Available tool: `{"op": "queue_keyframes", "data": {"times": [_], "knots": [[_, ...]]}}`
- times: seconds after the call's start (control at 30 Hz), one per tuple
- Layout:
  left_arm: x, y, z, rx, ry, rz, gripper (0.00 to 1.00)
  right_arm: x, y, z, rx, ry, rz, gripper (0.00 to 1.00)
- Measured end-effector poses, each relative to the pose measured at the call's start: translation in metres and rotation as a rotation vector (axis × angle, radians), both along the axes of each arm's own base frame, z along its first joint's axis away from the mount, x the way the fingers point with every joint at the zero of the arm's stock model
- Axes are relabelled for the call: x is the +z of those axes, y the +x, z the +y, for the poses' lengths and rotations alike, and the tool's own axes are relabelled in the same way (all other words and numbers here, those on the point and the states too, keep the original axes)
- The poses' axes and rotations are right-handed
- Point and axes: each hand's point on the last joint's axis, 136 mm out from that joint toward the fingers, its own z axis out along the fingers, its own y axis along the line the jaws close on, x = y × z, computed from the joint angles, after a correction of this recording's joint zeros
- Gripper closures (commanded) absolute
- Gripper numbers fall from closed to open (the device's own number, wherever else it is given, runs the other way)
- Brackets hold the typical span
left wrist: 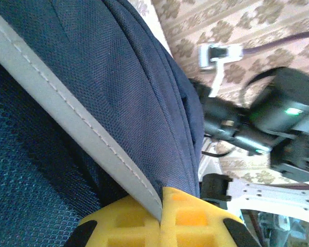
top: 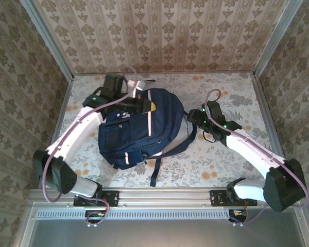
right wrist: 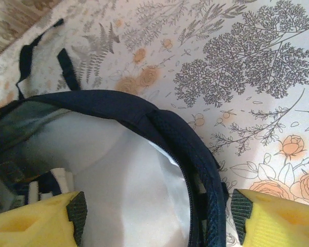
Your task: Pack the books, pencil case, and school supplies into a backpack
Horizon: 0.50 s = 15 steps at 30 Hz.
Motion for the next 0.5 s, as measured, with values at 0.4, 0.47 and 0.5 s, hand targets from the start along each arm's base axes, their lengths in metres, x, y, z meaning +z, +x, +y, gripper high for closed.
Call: {"op": "queue_keyframes", "data": {"times": [0.4, 0.47, 0.5], "knots": [[-0.108, 0.014, -0.060, -0.069, 0.172, 0.115, 0.60, 0.037, -0.033, 0.004, 0.121, 0.039, -0.128, 0.34], [-0.108, 0.015, -0.060, -0.066, 0.176, 0.111, 0.50, 0.042, -0.039, 0.010, 0.167, 0.025, -0.148, 0.37], [-0.105, 0.016, -0.060, -0.061, 0.174, 0.103, 0.47, 0.045, -0.044, 0.015, 0.200, 0.017, -0.159, 0.38]]}}
